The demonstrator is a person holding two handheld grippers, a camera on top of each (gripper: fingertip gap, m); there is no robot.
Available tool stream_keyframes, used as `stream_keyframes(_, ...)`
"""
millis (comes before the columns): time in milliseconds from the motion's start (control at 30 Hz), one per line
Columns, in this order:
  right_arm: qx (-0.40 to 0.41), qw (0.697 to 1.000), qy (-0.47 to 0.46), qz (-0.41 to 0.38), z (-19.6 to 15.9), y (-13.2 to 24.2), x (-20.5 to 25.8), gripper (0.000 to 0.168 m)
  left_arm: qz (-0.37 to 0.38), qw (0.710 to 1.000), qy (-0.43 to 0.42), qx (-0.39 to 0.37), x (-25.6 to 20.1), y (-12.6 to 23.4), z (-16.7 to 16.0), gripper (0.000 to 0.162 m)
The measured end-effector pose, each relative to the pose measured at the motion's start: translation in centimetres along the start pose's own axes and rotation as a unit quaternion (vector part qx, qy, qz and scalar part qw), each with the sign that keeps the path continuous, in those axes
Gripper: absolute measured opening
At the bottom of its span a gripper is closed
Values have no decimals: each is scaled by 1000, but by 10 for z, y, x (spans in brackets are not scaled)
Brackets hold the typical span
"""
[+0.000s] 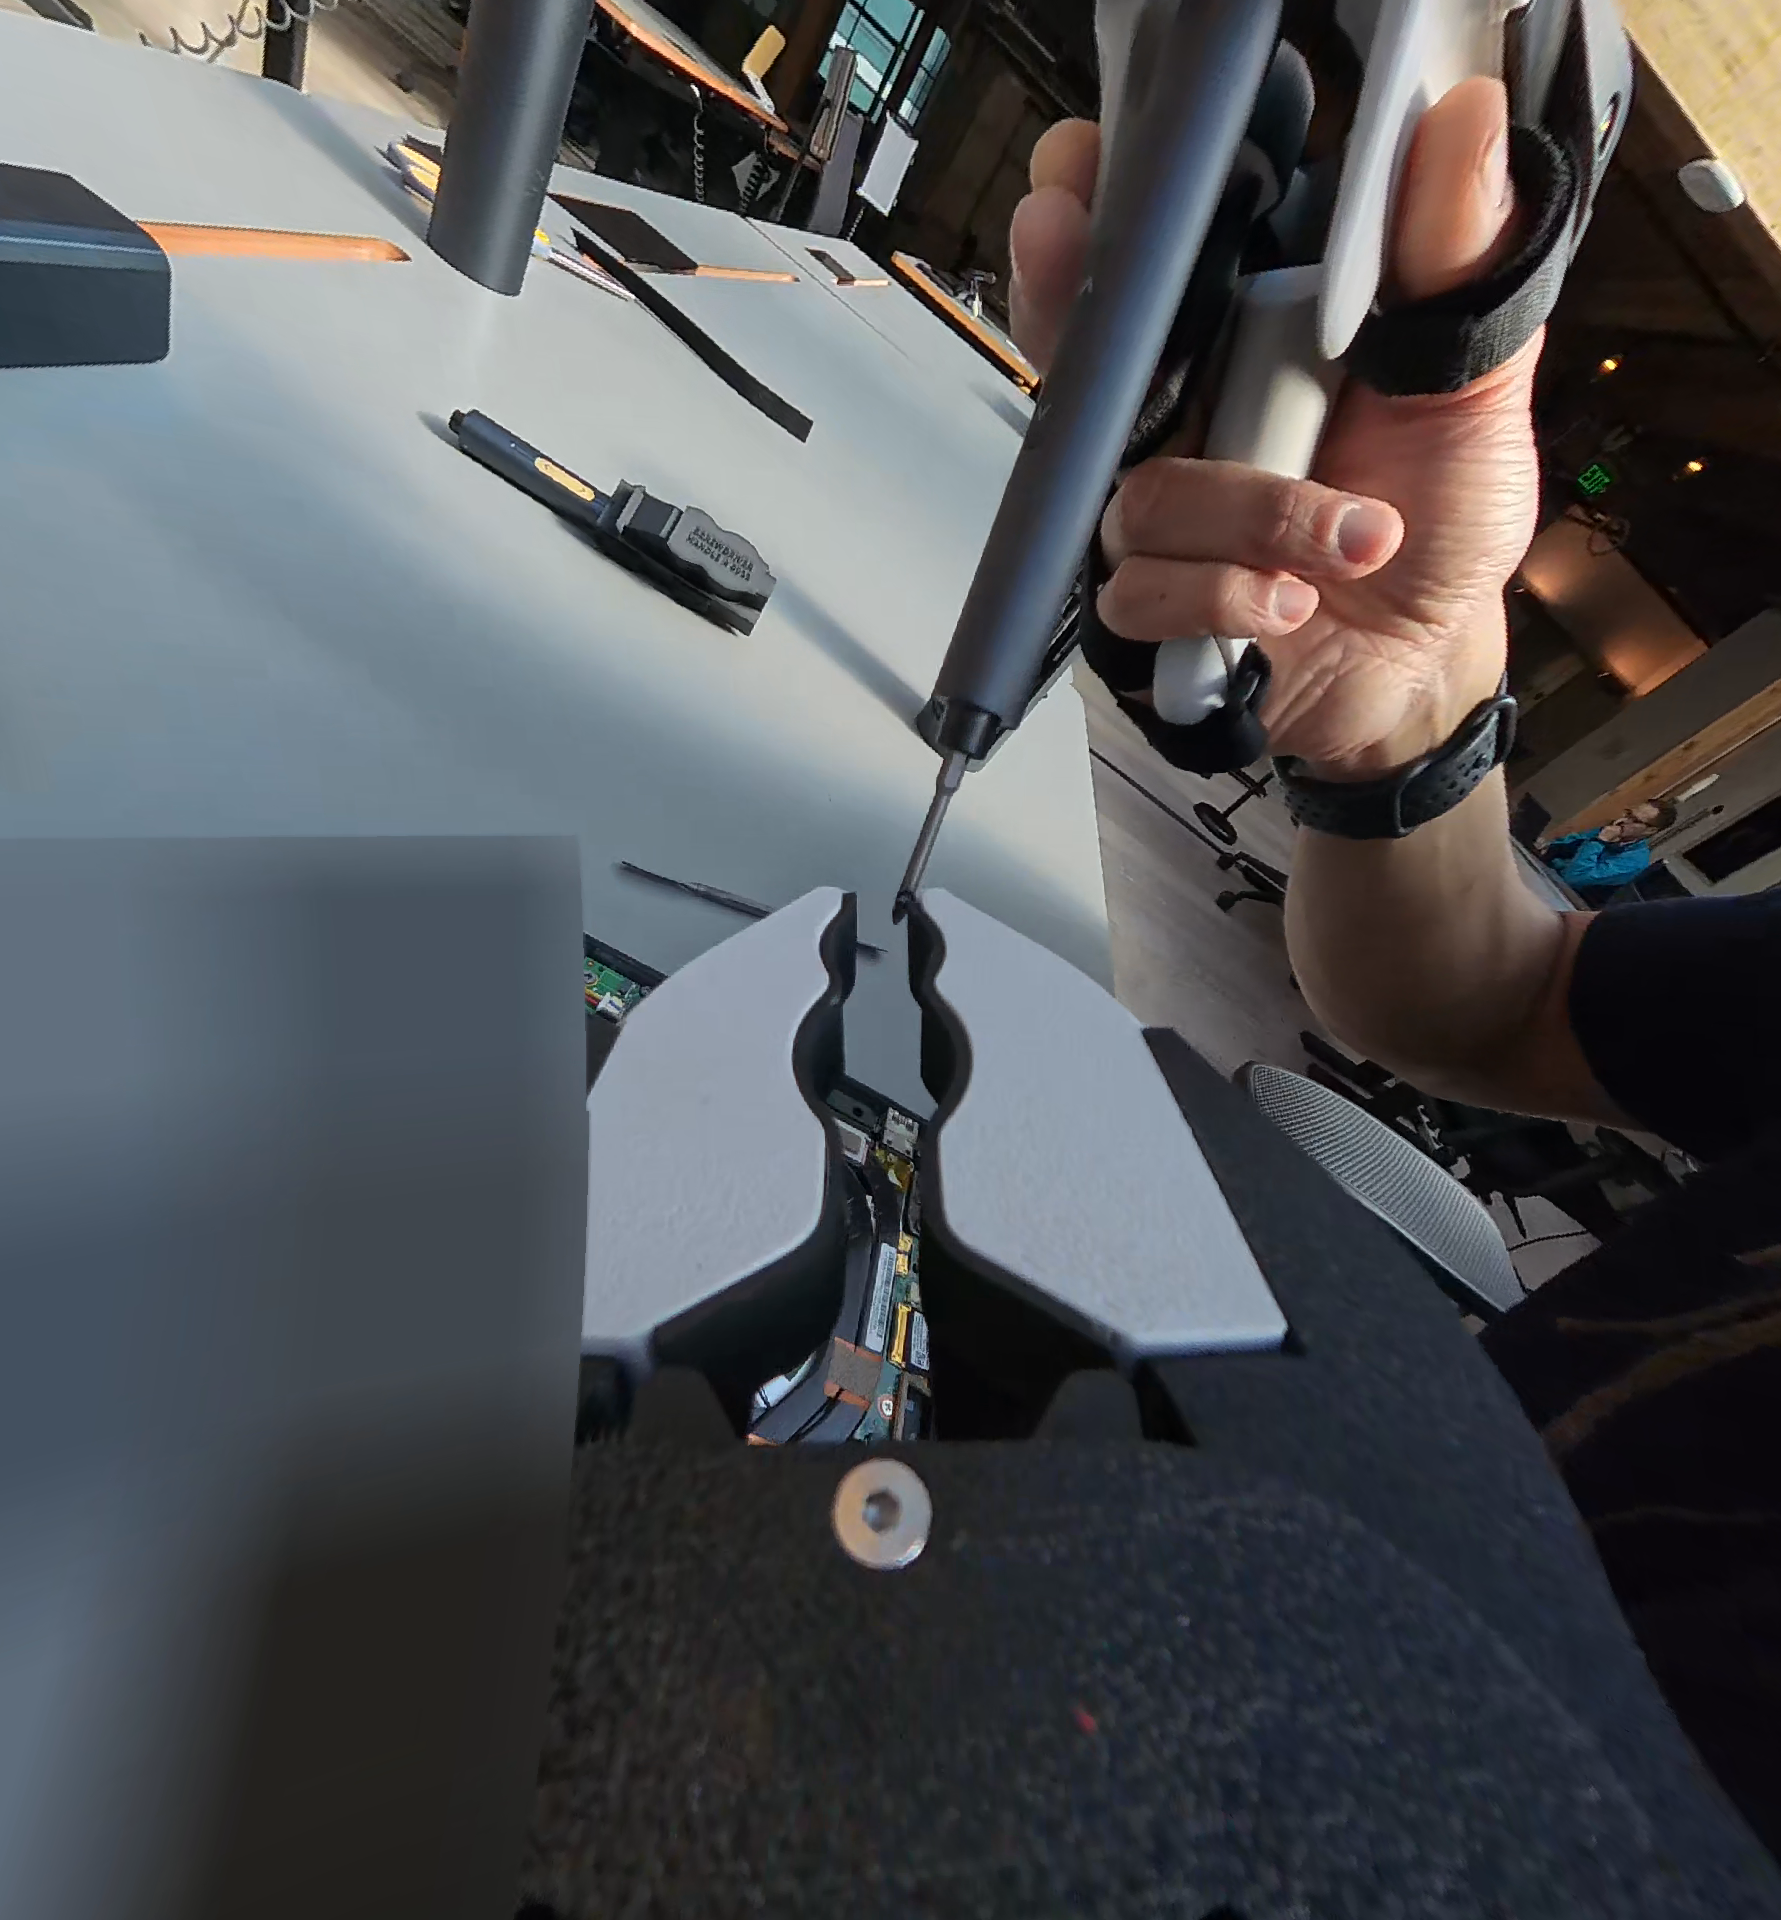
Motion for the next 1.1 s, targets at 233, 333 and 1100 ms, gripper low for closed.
stream_keyframes(233,2,1000,4,2,1,-1,1,15,-3,1000,-10,0,-3,-2,0,1)
stream_keyframes(333,-1,1000,3,3,2,0,1,15,-11,1000,-10,2,-4,-2,-1,1)
stream_keyframes(1100,-275,945,-154,-87,-18,41,-17,14,-168,939,150,-259,-10,14,-1,0)
Point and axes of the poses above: each gripper's, where its closed fingertips meet, y back along the fingers, z out of its top, x = y × z across the jaws, the point moved 8 cm from there along y, back along the fingers, and after that the axes turned 13 degrees about y, right-handed, at the moved point
